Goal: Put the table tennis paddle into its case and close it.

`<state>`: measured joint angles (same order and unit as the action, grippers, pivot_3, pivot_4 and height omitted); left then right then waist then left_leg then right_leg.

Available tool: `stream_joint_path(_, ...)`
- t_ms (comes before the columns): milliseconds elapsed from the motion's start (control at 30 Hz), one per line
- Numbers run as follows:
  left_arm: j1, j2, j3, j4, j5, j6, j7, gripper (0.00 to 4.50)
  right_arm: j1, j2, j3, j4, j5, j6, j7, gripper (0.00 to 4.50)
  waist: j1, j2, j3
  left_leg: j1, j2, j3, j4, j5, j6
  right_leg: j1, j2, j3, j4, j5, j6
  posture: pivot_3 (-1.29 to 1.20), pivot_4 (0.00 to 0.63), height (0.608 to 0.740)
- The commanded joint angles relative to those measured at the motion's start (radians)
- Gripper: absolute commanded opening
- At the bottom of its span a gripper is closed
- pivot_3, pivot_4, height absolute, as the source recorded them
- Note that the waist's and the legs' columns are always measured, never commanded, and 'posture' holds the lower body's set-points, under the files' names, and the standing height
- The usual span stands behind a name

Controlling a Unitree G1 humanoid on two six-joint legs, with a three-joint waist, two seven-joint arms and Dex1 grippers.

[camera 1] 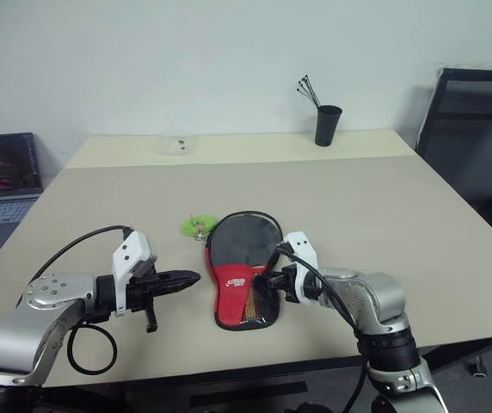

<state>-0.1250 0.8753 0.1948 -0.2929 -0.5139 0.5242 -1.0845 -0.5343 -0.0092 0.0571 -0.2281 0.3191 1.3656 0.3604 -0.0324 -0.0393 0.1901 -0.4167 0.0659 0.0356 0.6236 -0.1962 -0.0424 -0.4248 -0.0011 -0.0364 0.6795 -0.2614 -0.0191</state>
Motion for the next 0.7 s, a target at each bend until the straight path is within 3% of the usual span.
stream_joint_path(33,0.005,0.024,0.022,-0.042,-0.030,0.004,-0.020,0.00,0.063,-0.001,-0.038,-0.146,0.048,0.110,-0.019,0.05,0.002,0.000,0.000,0.000,0.000,0.000,0.000,0.000,0.000,0.000,0.000,0.000,0.000,0.000,0.000,0.00,0.150,0.740)
stream_joint_path(367,-0.037,0.042,-0.004,-0.014,-0.024,0.007,-0.051,0.00,0.205,0.073,-0.108,-0.349,0.076,0.249,-0.094,0.05,0.003,0.000,0.000,0.000,-0.001,-0.001,0.000,0.000,0.000,0.000,-0.001,-0.001,0.000,0.000,-0.001,0.00,0.150,0.740)
stream_joint_path(700,-0.056,0.038,-0.023,0.002,-0.010,-0.005,-0.064,0.00,0.236,0.055,-0.110,-0.356,0.089,0.249,-0.114,0.05,0.003,0.000,0.000,0.000,-0.001,-0.002,0.000,0.000,0.000,0.000,-0.001,-0.002,-0.001,-0.001,-0.001,0.00,0.150,0.740)
